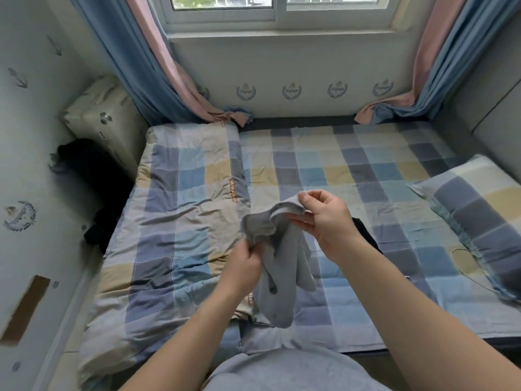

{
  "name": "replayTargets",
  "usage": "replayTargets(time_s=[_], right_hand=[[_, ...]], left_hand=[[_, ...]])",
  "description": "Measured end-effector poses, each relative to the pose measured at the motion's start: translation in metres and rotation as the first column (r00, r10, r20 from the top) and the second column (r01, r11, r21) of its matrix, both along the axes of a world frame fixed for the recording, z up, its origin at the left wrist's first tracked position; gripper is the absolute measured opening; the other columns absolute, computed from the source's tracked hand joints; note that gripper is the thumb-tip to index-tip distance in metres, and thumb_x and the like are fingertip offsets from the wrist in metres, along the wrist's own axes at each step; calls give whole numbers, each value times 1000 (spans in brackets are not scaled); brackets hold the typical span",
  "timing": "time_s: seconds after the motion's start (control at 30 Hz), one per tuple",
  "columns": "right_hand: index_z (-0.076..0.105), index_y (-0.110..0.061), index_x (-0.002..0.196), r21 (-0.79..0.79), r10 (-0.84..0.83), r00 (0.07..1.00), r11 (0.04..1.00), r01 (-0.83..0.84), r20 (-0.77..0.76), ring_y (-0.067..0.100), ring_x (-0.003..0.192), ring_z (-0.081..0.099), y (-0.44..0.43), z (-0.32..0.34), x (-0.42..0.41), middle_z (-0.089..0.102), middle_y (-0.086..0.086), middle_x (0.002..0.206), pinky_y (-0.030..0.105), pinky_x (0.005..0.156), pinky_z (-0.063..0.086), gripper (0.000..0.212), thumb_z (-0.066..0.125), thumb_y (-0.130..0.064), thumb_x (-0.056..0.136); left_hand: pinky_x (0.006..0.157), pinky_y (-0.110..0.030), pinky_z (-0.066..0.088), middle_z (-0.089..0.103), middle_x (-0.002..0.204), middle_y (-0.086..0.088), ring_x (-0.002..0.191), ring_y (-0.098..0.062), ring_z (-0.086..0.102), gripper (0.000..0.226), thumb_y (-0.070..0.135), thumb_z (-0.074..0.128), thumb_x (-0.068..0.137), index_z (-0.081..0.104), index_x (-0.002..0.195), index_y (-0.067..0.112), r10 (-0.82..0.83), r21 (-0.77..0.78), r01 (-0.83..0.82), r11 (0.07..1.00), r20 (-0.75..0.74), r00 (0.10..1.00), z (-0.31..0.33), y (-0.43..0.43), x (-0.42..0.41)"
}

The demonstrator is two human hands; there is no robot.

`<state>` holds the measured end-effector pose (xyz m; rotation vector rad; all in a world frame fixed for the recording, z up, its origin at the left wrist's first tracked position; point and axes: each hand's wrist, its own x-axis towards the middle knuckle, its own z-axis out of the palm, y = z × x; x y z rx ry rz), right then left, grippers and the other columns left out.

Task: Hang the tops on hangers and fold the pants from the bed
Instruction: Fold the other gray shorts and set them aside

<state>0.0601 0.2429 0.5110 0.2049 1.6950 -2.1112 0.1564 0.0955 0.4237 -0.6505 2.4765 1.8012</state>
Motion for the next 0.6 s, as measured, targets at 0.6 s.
replayTargets(time_s=[0.6], right_hand=[[54,-60,113,370,672,738,704,-606,-69,-25,101,54,25,-67,12,61,-44,105,4,73,47,48,79,-50,73]], left_hand=[[68,-31,61,74,82,-11,77,-22,74,19,7,44,105,60,96,2,213,627,-71,776,-155,965,116,36,-52]])
